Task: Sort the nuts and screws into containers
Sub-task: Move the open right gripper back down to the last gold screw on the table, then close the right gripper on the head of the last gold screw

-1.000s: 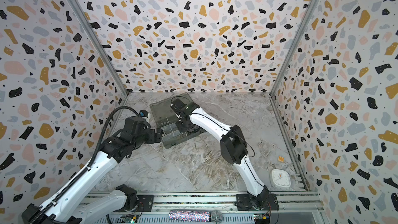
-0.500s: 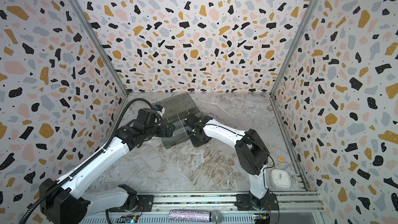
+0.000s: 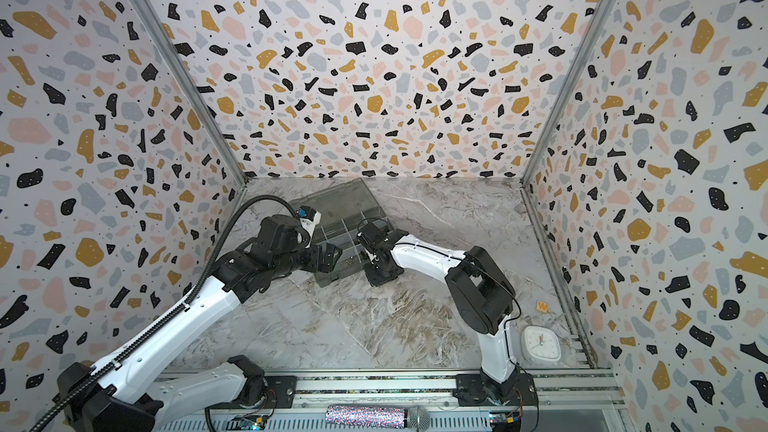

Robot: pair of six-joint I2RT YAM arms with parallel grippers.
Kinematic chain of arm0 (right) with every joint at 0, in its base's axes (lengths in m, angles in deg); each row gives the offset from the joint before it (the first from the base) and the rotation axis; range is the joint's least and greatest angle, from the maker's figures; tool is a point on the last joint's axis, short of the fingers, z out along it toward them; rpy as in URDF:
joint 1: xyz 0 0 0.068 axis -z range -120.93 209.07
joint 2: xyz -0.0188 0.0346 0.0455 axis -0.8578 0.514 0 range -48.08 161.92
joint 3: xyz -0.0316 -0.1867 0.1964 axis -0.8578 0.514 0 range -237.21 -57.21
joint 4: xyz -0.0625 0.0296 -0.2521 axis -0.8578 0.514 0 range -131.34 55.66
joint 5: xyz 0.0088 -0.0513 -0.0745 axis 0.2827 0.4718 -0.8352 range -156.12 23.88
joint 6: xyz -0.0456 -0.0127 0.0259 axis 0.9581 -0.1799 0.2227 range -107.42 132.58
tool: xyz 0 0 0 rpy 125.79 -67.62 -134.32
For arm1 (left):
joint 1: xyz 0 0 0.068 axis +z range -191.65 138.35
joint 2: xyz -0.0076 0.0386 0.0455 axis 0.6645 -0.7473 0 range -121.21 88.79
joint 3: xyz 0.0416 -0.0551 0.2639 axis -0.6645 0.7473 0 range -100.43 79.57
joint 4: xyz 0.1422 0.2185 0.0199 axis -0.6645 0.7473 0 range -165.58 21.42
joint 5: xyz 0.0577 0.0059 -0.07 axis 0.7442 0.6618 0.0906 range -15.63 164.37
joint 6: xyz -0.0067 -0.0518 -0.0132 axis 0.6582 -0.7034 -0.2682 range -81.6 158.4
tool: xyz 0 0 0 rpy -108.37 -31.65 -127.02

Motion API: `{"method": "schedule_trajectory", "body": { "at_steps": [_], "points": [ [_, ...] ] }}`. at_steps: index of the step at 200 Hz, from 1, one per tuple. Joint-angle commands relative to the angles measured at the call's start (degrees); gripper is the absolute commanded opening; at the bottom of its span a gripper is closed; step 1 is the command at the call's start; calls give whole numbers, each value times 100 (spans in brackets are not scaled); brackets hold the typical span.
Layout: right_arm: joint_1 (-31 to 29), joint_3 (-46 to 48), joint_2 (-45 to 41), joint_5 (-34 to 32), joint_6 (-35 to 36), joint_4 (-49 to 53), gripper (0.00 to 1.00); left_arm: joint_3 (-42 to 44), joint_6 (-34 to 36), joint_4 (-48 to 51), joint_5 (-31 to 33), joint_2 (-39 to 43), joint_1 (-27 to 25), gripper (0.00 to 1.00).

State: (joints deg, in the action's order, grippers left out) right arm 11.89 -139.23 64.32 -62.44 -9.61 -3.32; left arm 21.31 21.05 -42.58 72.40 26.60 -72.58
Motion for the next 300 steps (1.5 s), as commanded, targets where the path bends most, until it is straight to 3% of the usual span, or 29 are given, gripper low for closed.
{"method": "schedule_trajectory", "body": {
  "at_steps": [1,111,300],
  "points": [
    [118,-155,149,161,42,-19,26,177,93,276,-408,195,-27,98],
    [174,-579,533,212,262,204,28,517,-122,822,-541,1019,-26,98],
    [-272,-600,378,491,934,325,38,728,-393,693,-404,1313,-26,98]
  ]
}}
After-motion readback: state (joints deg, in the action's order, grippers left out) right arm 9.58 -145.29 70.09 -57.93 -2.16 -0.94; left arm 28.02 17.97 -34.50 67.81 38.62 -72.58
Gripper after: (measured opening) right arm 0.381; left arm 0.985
